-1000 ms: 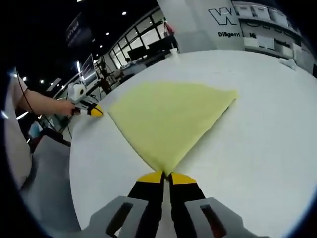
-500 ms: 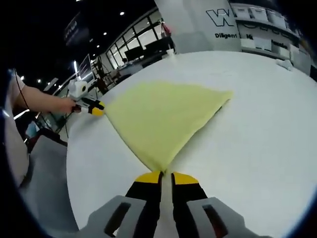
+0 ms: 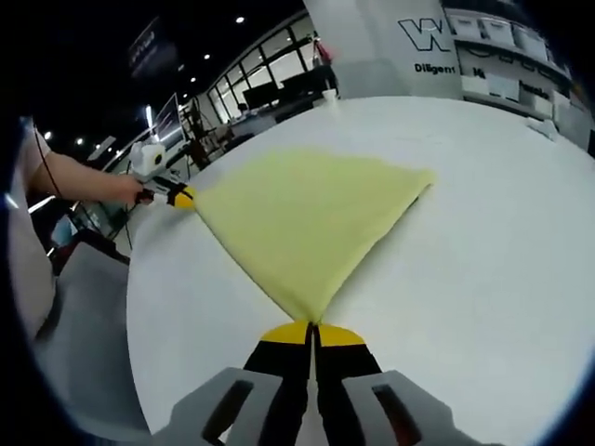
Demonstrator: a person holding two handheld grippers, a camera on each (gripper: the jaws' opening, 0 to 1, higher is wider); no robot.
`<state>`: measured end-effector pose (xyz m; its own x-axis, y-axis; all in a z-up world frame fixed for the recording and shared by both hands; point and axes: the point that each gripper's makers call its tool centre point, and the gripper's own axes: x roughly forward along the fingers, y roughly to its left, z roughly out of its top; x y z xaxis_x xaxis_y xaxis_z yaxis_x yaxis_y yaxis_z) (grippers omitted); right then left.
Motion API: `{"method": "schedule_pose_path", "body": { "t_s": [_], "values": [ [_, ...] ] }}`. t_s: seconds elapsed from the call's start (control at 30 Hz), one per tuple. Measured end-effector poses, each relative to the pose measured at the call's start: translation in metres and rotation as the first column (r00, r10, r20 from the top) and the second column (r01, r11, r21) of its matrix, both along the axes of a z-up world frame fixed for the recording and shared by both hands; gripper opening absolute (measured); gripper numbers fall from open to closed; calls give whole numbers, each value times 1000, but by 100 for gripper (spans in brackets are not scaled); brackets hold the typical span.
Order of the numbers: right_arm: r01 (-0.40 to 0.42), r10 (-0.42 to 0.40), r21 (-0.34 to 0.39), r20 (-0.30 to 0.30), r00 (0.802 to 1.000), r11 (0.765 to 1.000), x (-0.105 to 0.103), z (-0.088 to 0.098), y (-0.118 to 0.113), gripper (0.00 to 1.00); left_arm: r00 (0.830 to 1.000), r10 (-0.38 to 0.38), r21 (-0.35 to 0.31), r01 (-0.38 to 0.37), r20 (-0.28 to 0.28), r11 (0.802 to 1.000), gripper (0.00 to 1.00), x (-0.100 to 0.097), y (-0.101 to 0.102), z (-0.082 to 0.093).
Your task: Fold the garment on the visible template until the final outline fits inside the template.
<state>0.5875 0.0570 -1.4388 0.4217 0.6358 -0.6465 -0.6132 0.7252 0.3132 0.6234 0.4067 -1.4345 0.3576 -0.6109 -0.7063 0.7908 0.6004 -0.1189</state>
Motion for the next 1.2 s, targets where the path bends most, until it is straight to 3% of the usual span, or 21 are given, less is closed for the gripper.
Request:
{"method": "schedule_pose_path", "body": {
  "t_s": [0.5,0.6,0.97,1.03,1.07,1.2],
  "values": [
    [-18,19,21,-42,999,1000,-48,-3,5,0,1000,-10,-2,10,-22,1000,2,-54,6,-6],
    [-19,20,22,-47,999,1000,-58,-4,6,0,1000,-1,-14,1,-17,1000,2,-58,7,-5],
    [-1,2,16,-39,999,1000,-63,-2,6,0,1000,-13,0,13,-20,1000,3,-67,6,-4],
    [35,-34,16,-62,998,999,-61,-1,2,0,999,1,3,-1,-33,1000,5,-67,8,-5],
    [53,-51,23,-88,995,998,-63,-1,2,2,999,7,3,-7,-38,1000,7,-67,10,-5],
    [59,-56,39,-61,997,998,-54,7,-3,9,998,42,-14,-43,-53,999,13,-65,21,1]
  ]
}}
